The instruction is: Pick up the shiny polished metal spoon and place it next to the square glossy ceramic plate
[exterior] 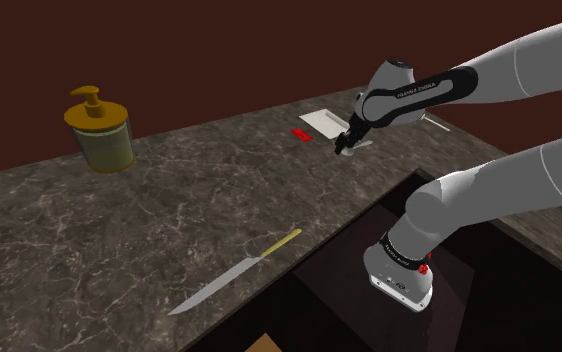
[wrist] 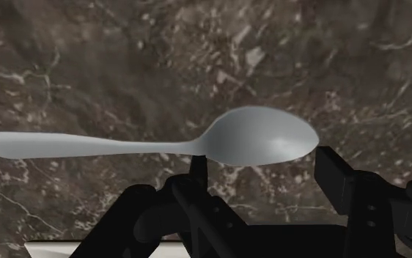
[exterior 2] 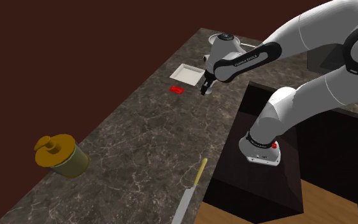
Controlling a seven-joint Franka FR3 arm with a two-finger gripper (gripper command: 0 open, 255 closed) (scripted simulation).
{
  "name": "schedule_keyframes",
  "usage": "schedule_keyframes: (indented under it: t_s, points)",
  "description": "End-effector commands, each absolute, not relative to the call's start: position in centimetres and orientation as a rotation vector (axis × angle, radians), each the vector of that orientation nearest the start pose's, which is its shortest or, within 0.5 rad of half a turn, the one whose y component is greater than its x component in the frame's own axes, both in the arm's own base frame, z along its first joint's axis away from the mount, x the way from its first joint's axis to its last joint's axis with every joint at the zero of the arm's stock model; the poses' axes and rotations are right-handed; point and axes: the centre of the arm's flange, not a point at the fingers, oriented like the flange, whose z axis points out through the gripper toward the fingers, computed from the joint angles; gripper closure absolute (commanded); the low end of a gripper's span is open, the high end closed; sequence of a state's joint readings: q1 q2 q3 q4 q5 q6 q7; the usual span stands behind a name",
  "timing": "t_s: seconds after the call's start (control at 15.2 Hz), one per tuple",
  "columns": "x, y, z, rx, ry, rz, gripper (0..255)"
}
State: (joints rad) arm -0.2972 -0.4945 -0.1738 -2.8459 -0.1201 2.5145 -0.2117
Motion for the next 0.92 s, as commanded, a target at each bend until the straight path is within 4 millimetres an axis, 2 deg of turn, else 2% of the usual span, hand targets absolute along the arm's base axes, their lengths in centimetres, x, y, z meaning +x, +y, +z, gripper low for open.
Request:
schedule_keyframes:
  t_s: [0.0,0.07,0.4,0.66,0.86]
  points:
    - [32.2,-15.6,34.5,-3.171,0.244,-0.243,255]
    - [32.2,-15.6,34.5,-3.171,0.244,-0.243,0]
    - [32.2,-15.6,34.5,-3.171,0.244,-0.243,0]
    - [31.5,-15.3,39.4,-3.171,0.244,-0.243,0]
    - [31.5,-15.3,39.4,-3.171,0.244,-0.243,0]
